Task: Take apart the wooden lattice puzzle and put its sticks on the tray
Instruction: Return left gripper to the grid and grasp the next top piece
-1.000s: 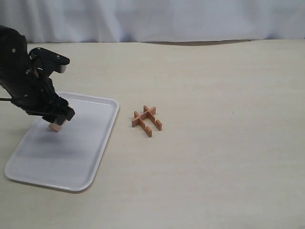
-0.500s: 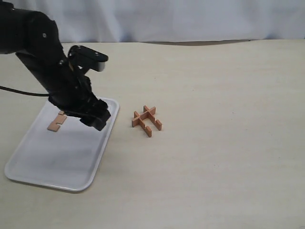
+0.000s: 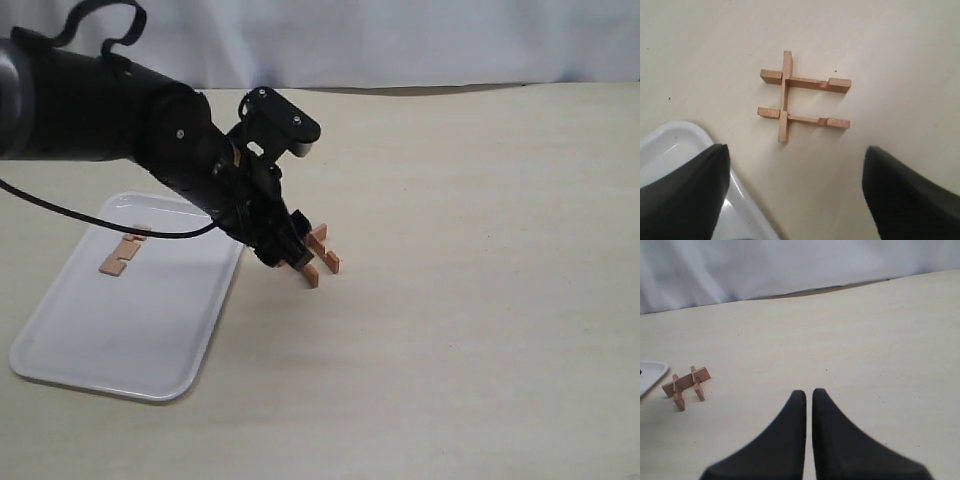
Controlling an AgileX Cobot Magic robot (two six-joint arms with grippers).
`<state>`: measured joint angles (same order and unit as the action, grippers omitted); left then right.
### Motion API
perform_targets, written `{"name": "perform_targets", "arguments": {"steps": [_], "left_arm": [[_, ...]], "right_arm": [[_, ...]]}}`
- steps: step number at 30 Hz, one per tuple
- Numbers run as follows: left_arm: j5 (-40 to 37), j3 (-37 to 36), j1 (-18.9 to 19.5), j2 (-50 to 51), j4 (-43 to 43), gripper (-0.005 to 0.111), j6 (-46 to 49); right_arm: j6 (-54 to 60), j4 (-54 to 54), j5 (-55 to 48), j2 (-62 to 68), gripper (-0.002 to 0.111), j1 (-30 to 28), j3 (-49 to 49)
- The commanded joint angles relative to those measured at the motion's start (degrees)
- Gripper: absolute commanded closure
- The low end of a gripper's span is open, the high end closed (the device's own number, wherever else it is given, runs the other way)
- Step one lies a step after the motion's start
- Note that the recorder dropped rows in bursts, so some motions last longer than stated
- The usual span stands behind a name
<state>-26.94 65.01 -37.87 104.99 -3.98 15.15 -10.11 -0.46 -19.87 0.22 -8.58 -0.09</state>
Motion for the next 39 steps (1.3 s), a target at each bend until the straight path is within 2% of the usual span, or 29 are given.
{"name": "perform_targets", "arguments": {"steps": [1, 6, 12, 26, 28, 33, 39], "left_arm": [[1.59, 0.36, -0.21, 3.89, 0.50, 0.037, 0.58], [3.46, 0.60, -0.21, 7.75, 0.39, 0.037, 2.85], [1.24, 3.42, -0.10, 10.45, 0.54, 0.037, 4.56], [3.87, 3.74, -0.10, 12.51, 1.72, 0.037, 4.56], [4.76, 3.74, -0.10, 12.51, 1.62, 0.041, 4.56], [5.22, 3.74, -0.10, 12.51, 1.73, 0.066, 4.56], [4.85, 3.74, -0.10, 12.51, 1.73, 0.068, 4.56]], "right_arm": [[-0.19, 0.01, 0.22, -0.22, 0.104, -0.10, 0.09], [-0.19, 0.01, 0.22, -0.22, 0.104, -0.10, 0.09], [-0.19, 0.01, 0.22, -0.22, 0.104, -0.10, 0.09], [-0.19, 0.01, 0.22, -0.22, 0.104, -0.10, 0.09], [-0.19, 0.01, 0.22, -0.22, 0.104, -0.10, 0.09], [-0.19, 0.01, 0.22, -0.22, 0.104, -0.10, 0.09], [-0.19, 0.01, 0.22, -0.22, 0.104, -0.10, 0.09]]}}
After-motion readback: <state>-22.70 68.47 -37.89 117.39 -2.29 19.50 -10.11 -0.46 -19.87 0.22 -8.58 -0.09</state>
